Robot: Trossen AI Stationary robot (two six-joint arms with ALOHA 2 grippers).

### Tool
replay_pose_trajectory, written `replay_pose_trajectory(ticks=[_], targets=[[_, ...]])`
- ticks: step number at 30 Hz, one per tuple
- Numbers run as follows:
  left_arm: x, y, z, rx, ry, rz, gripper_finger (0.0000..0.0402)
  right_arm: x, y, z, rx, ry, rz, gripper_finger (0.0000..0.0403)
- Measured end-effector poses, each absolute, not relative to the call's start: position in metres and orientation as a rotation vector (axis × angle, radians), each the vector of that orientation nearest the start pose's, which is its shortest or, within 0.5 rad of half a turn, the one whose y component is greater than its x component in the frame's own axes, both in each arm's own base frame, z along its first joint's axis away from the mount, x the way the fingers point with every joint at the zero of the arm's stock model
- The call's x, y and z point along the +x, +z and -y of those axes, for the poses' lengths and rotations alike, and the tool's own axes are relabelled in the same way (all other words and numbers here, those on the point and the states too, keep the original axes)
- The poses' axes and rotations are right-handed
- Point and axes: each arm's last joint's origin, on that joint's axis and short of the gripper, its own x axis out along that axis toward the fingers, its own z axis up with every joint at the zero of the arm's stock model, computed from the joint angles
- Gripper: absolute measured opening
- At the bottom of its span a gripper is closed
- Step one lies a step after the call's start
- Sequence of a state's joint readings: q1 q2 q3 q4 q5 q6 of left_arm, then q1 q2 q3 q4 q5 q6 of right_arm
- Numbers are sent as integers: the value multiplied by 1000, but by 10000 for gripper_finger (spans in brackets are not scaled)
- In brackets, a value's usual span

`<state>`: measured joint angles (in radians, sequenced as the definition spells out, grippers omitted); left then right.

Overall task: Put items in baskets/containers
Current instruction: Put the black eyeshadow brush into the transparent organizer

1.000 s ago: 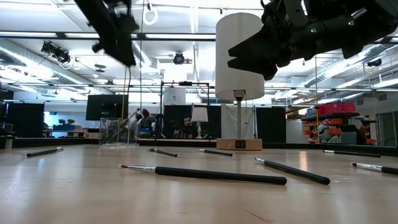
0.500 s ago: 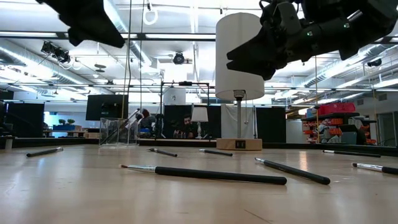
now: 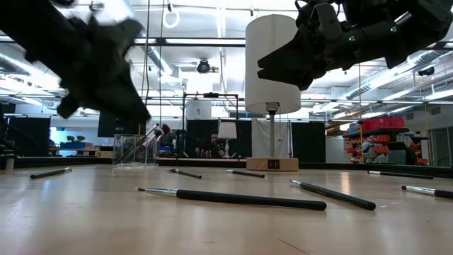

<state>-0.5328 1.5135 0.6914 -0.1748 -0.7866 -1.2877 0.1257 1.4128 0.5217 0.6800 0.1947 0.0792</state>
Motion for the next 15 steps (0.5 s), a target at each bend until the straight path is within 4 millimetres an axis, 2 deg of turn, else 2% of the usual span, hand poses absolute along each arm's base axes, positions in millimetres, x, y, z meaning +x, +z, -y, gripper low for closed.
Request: replay_pose_trajectory(ticks=[4,10,15], targets=[[236,148,107,-695,668,-653,104,272,191,-29,55,-78,-208,197],[211,149,101,-763,861,-820,198,272,191,-29,55,-78,-208,197],[192,159,103,-757,1046,-864,225,272,191,-29,51,-78,-205,197]])
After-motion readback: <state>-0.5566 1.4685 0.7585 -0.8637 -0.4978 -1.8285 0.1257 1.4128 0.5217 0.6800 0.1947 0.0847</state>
